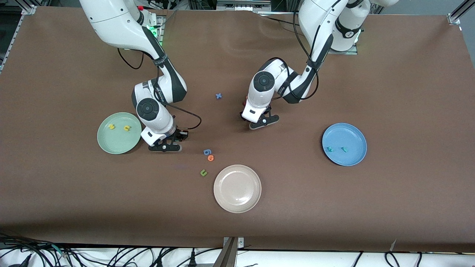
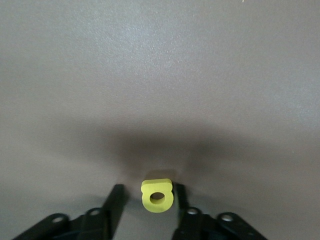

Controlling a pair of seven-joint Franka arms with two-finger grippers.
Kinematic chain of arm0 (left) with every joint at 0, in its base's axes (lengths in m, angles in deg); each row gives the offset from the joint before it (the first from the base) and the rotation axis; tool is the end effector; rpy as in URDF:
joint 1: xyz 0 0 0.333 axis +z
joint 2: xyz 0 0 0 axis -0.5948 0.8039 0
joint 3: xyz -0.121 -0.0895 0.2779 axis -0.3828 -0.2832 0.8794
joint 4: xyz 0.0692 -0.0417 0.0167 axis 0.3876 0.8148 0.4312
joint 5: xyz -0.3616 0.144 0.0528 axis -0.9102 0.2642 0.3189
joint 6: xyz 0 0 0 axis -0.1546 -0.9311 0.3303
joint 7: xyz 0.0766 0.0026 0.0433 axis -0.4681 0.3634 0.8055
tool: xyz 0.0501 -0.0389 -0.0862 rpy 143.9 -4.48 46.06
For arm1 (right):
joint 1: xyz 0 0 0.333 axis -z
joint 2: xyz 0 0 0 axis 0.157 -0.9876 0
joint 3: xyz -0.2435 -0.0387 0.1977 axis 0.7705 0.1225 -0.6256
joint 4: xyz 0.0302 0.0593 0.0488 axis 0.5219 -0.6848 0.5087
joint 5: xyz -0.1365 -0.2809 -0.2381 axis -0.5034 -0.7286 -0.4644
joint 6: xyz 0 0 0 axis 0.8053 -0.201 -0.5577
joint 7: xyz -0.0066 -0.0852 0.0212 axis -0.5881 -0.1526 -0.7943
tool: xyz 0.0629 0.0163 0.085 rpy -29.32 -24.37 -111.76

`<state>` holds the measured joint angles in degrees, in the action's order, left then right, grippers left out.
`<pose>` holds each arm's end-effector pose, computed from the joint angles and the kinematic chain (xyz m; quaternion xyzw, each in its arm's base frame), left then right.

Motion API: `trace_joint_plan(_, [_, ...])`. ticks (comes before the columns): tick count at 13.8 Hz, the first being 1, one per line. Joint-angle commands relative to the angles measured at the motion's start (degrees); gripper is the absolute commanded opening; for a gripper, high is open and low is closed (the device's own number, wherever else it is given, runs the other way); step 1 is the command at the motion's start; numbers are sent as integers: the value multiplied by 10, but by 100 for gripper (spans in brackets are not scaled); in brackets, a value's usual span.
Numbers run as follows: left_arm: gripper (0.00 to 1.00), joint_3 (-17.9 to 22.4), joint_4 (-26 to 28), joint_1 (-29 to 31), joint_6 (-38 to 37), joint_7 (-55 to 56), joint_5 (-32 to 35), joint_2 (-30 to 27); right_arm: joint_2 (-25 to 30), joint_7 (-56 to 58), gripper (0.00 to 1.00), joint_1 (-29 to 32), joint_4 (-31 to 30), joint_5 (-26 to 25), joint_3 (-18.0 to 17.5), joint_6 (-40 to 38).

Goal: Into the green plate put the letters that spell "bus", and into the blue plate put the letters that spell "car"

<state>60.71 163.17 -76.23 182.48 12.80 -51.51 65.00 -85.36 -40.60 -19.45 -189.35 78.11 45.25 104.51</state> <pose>0.4619 -0.4409 0.1730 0.9815 0.1866 -0.0323 0.0280 0.5701 0.2542 0.1786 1.0000 0.0021 -0.0029 0.0029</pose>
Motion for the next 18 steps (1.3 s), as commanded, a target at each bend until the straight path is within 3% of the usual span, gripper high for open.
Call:
trace_joint_plan(1, [28,4,-13,-7,-2,6,-15,8,-4,-7,8,2,8,-3,-1,0])
trace_joint_plan(6, [23,5,-13,-6,-7,-7,-3,5,66,-1,8,3,27,-2,51,-142])
trace_joint_plan(10, [23,8,-7,61,-117,-175,15,-47,101,35,8,3,39,-3,119,-243])
trace_joint_plan(12, [21,8,1,100,-163,-258,16,-78,99,54,8,3,31,-3,155,-251])
trace_joint_plan(15, [16,8,46,157,-170,-374,19,-124,74,87,8,5,23,-3,192,-242])
trace_joint_plan(18, [16,8,77,212,-170,-444,73,-162,33,121,8,29,11,-2,192,-185])
